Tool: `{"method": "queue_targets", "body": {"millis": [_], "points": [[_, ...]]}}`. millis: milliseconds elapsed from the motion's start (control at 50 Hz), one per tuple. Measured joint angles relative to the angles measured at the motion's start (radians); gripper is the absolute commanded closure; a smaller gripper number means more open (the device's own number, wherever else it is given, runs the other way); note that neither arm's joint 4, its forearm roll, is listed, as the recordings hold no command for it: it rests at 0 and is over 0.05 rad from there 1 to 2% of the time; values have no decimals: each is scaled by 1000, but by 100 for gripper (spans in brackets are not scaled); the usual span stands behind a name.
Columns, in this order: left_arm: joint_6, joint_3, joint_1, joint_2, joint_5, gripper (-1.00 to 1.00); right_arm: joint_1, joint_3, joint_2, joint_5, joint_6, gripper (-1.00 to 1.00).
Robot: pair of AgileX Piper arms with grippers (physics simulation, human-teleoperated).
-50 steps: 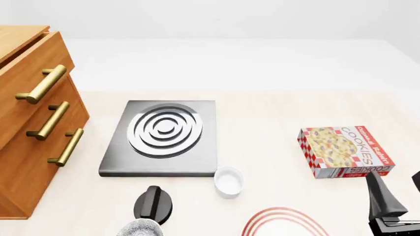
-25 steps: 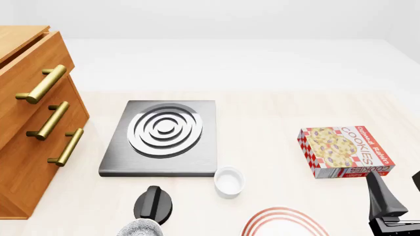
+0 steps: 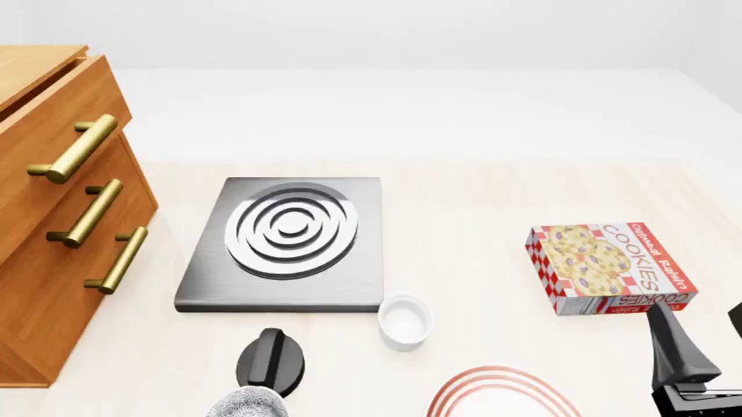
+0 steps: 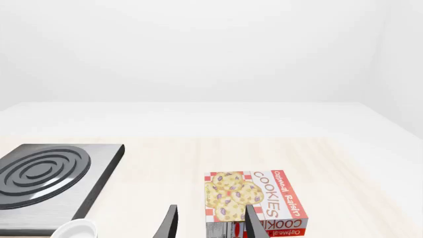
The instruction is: Pick the akita bowl on the wooden cabinet and place it on the plate.
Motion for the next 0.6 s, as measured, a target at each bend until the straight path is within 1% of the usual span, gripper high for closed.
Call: {"method": "queue_targets", "body": {"millis": [600], "points": [[-23, -22, 12, 101, -25, -100, 0, 1, 0, -2, 0, -100]]}}
